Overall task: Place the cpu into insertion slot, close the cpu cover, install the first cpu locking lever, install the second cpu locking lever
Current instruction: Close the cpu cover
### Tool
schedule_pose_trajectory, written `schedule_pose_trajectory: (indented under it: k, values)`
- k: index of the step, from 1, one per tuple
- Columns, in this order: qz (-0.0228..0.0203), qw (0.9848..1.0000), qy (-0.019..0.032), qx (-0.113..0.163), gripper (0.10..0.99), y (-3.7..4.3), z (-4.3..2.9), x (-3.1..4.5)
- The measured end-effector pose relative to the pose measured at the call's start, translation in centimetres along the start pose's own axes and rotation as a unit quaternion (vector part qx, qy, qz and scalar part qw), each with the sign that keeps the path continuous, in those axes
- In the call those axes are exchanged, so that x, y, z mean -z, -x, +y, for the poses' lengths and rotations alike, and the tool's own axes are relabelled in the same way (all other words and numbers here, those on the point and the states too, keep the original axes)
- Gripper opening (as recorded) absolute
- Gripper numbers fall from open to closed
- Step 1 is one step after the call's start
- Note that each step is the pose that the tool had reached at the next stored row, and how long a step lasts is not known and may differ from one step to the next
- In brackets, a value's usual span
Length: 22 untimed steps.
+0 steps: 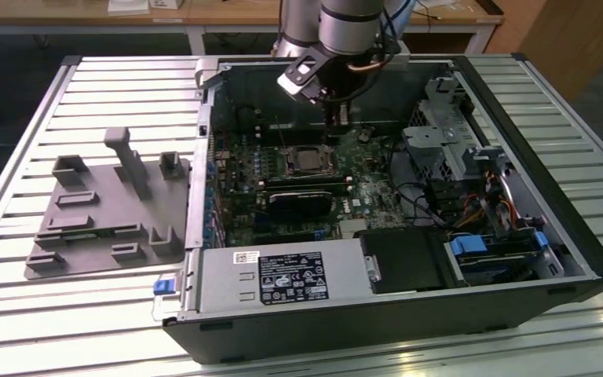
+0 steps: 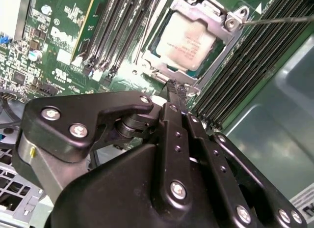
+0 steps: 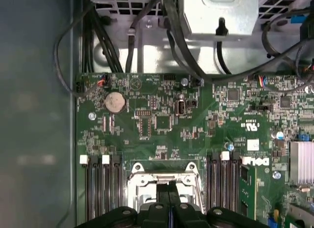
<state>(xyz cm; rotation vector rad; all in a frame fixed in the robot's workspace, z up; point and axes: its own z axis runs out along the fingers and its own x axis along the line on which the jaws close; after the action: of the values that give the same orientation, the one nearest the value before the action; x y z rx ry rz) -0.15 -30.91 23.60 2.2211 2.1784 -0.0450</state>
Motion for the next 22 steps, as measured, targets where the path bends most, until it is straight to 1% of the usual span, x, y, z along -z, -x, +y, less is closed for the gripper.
schedule_pose_trajectory:
  k: [4, 7, 9, 11, 13, 17, 22]
  values:
    - [0.0008, 0.9999, 0.0137, -0.001, 0.102, 0.02, -1.18, -0.05]
    - [0.0013, 0.9997, 0.0257, -0.001, 0.102, 0.03, -2.1, -0.2]
    - [0.0014, 0.9994, 0.0332, -0.001, 0.102, 0.03, -2.61, -0.34]
    - [0.0015, 0.9992, 0.0397, -0.002, 0.102, 0.04, -3.05, -0.5]
    - [0.0016, 0.999, 0.0435, -0.002, 0.102, 0.04, -3.44, -0.68]
    - [0.0022, 0.9988, 0.0488, -0.002, 0.102, 0.04, -4.23, -1.0]
    - [0.0028, 0.9986, 0.0524, -0.002, 0.102, 0.04, -5.25, -1.41]
